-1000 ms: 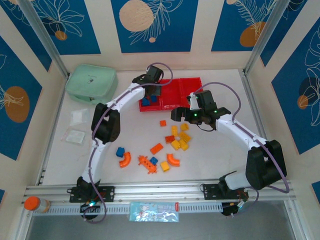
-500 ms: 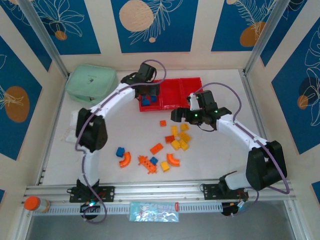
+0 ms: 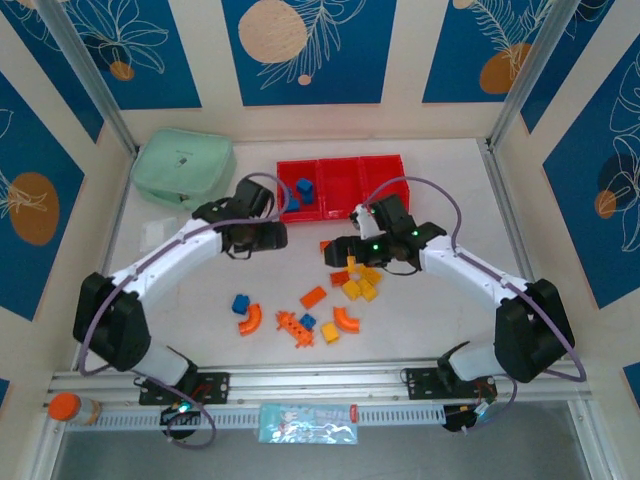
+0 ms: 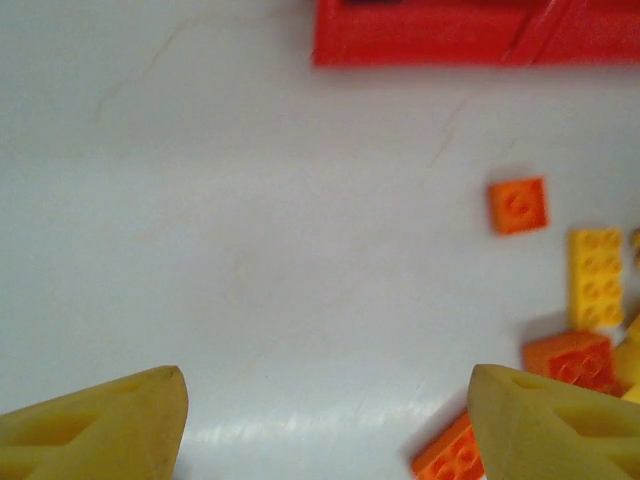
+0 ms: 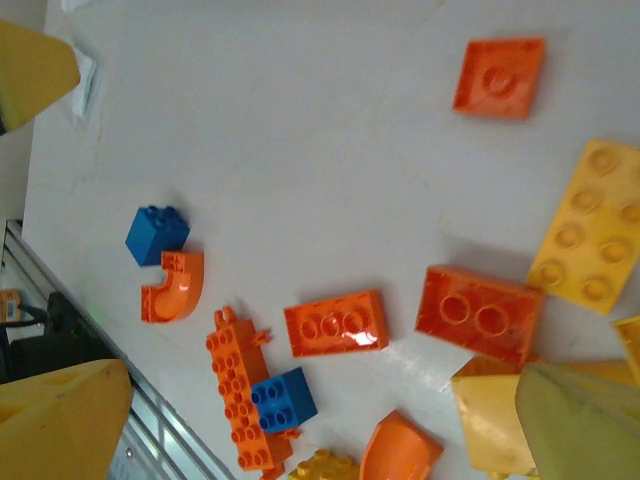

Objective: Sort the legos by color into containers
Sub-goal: Pick up the lego from the bottom-left of the table.

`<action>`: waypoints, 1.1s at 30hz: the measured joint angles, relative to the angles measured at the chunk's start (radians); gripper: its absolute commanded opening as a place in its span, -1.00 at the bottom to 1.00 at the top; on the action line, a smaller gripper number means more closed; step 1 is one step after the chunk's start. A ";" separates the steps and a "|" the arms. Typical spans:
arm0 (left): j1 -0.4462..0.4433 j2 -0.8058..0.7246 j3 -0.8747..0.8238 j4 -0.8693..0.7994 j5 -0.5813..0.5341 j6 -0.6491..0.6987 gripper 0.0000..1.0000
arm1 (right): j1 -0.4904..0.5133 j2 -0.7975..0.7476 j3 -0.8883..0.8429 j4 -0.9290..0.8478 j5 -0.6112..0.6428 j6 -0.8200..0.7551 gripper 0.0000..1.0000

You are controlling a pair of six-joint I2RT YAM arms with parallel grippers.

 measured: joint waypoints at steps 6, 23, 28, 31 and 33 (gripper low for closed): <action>-0.022 -0.100 -0.147 -0.100 -0.024 -0.086 0.54 | 0.085 0.001 -0.049 0.038 0.000 0.028 0.98; -0.032 -0.102 -0.405 -0.074 -0.015 -0.191 0.54 | 0.198 0.051 -0.071 0.123 0.016 0.069 0.98; -0.029 -0.071 -0.405 -0.040 -0.036 -0.192 0.45 | 0.199 0.054 -0.070 0.122 0.029 0.069 0.98; -0.017 -0.068 -0.414 -0.022 -0.043 -0.192 0.37 | 0.199 0.054 -0.069 0.122 0.035 0.069 0.98; -0.009 -0.064 -0.421 -0.011 -0.045 -0.192 0.33 | 0.199 0.055 -0.069 0.122 0.035 0.069 0.98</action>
